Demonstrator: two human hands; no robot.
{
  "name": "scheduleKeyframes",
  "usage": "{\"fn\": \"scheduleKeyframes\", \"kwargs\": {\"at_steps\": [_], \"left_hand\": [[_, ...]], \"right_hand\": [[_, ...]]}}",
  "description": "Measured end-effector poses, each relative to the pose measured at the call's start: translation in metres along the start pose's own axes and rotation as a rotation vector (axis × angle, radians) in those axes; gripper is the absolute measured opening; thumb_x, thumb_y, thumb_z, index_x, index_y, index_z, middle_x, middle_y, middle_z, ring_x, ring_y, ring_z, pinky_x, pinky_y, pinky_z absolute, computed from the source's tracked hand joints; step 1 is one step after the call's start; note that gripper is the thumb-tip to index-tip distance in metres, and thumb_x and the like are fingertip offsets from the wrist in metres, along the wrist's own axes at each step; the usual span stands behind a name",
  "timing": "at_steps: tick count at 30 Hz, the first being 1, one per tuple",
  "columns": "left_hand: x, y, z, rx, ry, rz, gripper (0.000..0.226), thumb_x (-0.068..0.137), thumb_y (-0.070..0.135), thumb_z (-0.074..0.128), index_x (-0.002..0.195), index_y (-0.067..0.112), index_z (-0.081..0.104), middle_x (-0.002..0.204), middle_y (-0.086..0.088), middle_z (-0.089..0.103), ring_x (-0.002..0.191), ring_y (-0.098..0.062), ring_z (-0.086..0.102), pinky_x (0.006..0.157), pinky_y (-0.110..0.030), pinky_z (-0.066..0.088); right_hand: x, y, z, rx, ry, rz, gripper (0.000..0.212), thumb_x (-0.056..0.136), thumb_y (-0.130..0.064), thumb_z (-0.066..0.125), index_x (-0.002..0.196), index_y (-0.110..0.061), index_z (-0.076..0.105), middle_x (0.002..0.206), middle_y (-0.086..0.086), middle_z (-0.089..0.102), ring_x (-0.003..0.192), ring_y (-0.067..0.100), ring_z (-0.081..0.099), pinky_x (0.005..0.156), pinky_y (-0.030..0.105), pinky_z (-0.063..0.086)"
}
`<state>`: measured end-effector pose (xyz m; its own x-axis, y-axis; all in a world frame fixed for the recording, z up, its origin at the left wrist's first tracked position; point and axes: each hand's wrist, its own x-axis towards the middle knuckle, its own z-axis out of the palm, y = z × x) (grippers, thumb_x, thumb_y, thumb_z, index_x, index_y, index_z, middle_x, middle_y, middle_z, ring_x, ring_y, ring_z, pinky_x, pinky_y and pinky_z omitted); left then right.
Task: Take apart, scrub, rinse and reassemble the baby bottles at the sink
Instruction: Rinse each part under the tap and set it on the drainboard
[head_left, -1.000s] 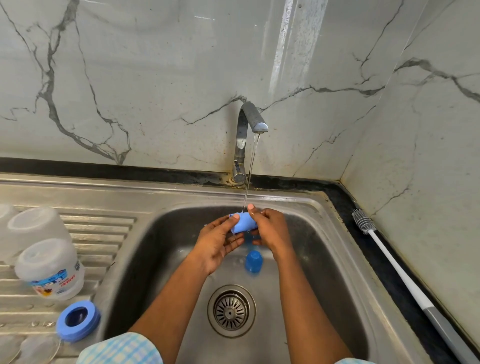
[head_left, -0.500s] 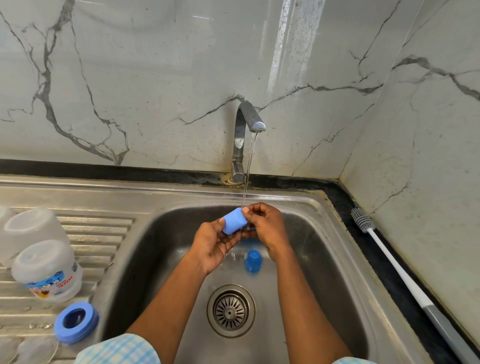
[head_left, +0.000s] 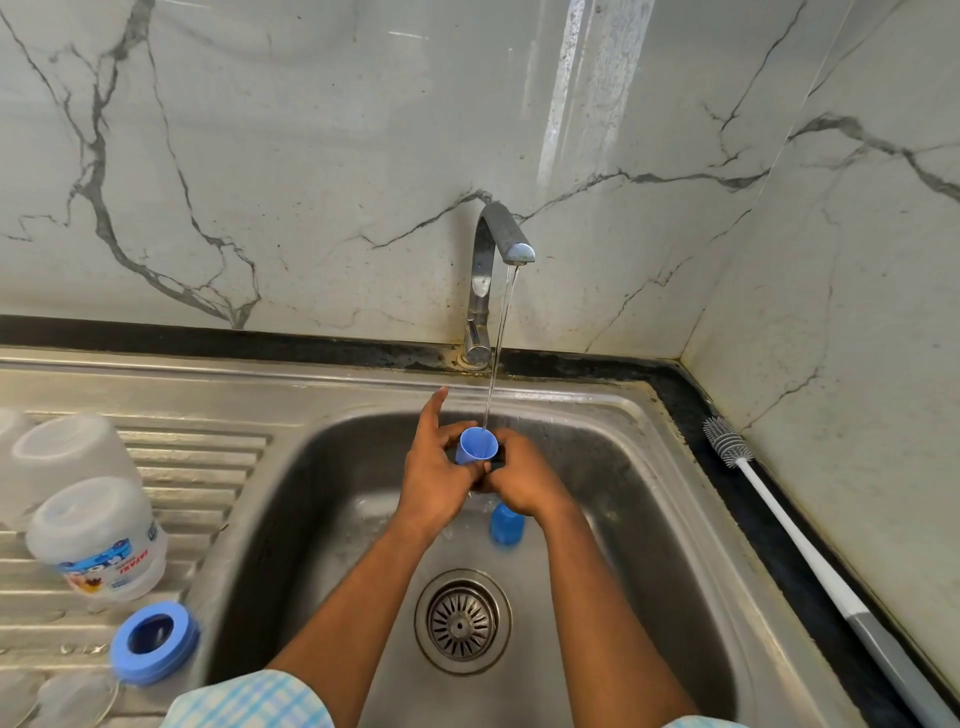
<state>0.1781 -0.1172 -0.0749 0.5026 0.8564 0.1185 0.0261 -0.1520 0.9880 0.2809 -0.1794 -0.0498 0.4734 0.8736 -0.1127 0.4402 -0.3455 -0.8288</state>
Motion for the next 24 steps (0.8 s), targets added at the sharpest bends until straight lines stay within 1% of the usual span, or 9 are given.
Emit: {"fn": "scheduleKeyframes", "kwargs": {"at_steps": [4,8,11,13,16,18,20,22,24], "left_hand": [[0.0,0.001,-0.001,-0.016,-0.056,-0.072,0.097,0.08,-0.008,0.072,0.152,0.034,0.023,0.112,0.004,0.066,0.102,-0.007,0.065,0.069,-0.015,0.054],[0.0,-0.003,0.0,-0.009,-0.084,-0.056,0.087,0.079,-0.009,0.071,0.147,0.029,0.034,0.113,0.002,0.067,0.105,-0.012,0.065,0.078,-0.026,0.06],[0.0,-0.005,0.0,0.033,-0.117,-0.015,0.084,0.076,-0.012,0.071,0.142,0.03,0.039,0.112,0.001,0.065,0.104,-0.014,0.065,0.075,-0.023,0.059],[-0.001,-0.004,0.001,0.052,-0.14,0.005,0.082,0.075,-0.013,0.071,0.14,0.029,0.043,0.111,0.0,0.065,0.103,-0.014,0.065,0.076,-0.025,0.059],[-0.001,-0.002,0.002,0.093,-0.105,-0.004,0.064,0.081,-0.007,0.069,0.133,0.025,0.051,0.111,0.001,0.065,0.1,-0.012,0.066,0.075,-0.023,0.059],[0.001,0.0,0.0,0.016,-0.053,-0.155,0.04,0.092,0.004,0.064,0.127,0.02,0.057,0.115,-0.005,0.066,0.099,-0.018,0.067,0.079,-0.029,0.06],[0.0,0.005,-0.003,-0.125,-0.064,-0.42,0.024,0.102,0.018,0.053,0.125,0.015,0.059,0.112,-0.012,0.067,0.095,-0.023,0.067,0.081,-0.037,0.06],[-0.003,0.01,-0.005,-0.173,-0.138,-0.593,0.03,0.106,0.028,0.043,0.12,0.009,0.061,0.106,-0.013,0.071,0.09,-0.024,0.066,0.079,-0.039,0.058],[-0.006,0.013,-0.006,-0.184,-0.213,-0.678,0.037,0.106,0.031,0.039,0.115,0.006,0.064,0.107,-0.013,0.074,0.092,-0.025,0.067,0.078,-0.039,0.058]], "right_hand": [[0.0,0.003,-0.004,-0.083,0.003,0.051,0.044,0.082,-0.006,0.076,0.122,-0.013,0.061,0.115,0.005,0.068,0.1,0.017,0.063,0.085,0.028,0.048],[0.002,0.004,-0.006,-0.098,0.05,0.073,0.055,0.079,-0.001,0.076,0.129,-0.012,0.056,0.126,0.006,0.063,0.106,0.016,0.058,0.086,0.027,0.044],[0.004,0.005,-0.007,-0.111,0.058,0.1,0.053,0.08,-0.001,0.075,0.126,-0.014,0.053,0.127,0.006,0.061,0.104,0.015,0.055,0.086,0.027,0.045],[0.003,0.006,-0.007,-0.131,0.045,0.105,0.051,0.081,-0.001,0.075,0.125,-0.014,0.052,0.127,0.006,0.06,0.102,0.015,0.055,0.084,0.027,0.044],[0.001,0.006,-0.009,-0.095,0.03,0.105,0.051,0.082,-0.005,0.074,0.128,-0.015,0.052,0.126,0.005,0.06,0.103,0.015,0.055,0.086,0.028,0.046],[0.001,0.007,-0.012,-0.045,0.03,0.088,0.049,0.083,-0.012,0.076,0.127,-0.016,0.055,0.119,0.002,0.061,0.101,0.013,0.057,0.087,0.027,0.049],[0.0,0.005,-0.015,0.051,0.066,0.052,0.04,0.083,-0.014,0.076,0.119,-0.018,0.059,0.112,-0.001,0.062,0.092,0.007,0.059,0.078,0.019,0.049],[-0.001,0.002,-0.017,0.169,0.131,0.022,0.037,0.083,-0.008,0.075,0.115,-0.019,0.061,0.111,-0.001,0.063,0.094,0.008,0.061,0.075,0.016,0.05],[-0.002,0.0,-0.017,0.233,0.175,0.014,0.042,0.082,-0.005,0.075,0.12,-0.017,0.061,0.114,-0.002,0.064,0.103,0.014,0.062,0.08,0.019,0.051]]}}
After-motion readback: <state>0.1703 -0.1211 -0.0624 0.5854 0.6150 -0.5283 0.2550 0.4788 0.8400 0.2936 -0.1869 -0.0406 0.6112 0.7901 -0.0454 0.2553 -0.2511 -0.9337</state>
